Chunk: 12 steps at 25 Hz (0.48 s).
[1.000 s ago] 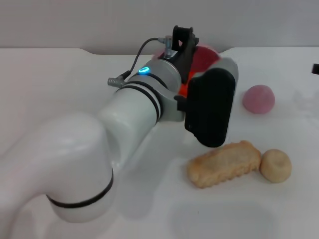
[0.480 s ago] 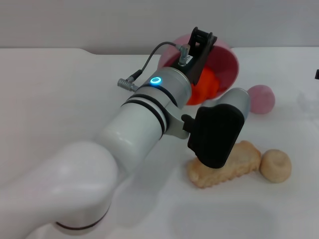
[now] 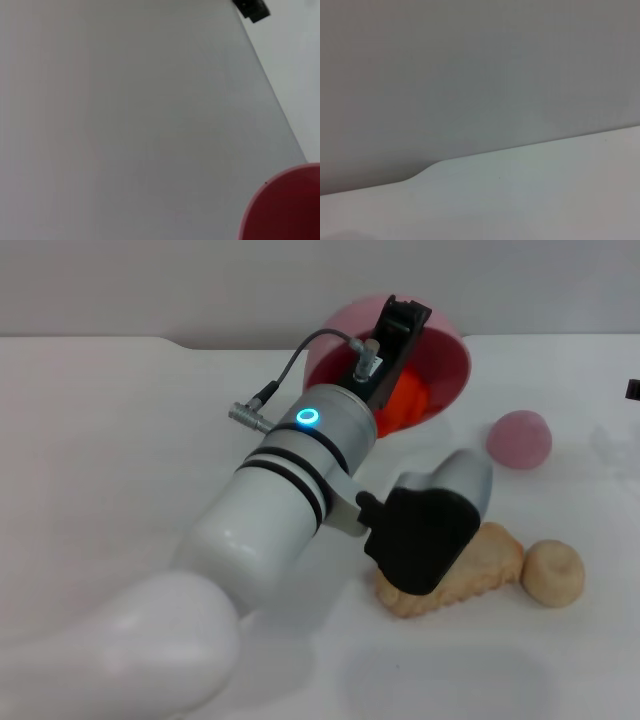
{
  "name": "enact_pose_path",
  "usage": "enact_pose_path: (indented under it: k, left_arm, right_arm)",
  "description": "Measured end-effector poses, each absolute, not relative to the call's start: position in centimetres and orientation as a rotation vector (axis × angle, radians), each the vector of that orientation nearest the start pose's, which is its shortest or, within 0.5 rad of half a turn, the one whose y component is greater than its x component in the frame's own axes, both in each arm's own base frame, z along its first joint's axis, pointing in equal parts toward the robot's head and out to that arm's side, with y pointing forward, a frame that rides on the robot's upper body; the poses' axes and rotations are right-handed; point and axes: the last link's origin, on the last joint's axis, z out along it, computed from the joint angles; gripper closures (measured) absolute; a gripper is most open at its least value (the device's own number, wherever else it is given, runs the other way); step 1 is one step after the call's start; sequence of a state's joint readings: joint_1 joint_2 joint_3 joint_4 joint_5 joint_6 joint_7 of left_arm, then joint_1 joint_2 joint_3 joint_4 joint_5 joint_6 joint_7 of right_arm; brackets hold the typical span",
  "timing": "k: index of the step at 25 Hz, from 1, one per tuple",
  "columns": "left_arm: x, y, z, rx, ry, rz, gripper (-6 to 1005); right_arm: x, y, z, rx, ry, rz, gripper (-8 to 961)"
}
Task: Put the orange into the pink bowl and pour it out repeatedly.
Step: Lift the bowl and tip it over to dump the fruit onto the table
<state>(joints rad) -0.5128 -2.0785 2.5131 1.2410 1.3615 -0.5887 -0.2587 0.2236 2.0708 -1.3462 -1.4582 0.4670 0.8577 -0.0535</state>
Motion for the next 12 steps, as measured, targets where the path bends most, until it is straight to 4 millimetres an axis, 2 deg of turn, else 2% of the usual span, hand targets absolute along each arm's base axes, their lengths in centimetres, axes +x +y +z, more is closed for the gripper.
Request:
enact_pose_path:
  k: [12]
  left_arm:
    - [-8.96, 31.78, -11.97, -1.461, 1.359, 0.491, 957]
  right_arm:
    - [27.12, 36.56, 6.78, -1.708, 1.313, 0.185, 418]
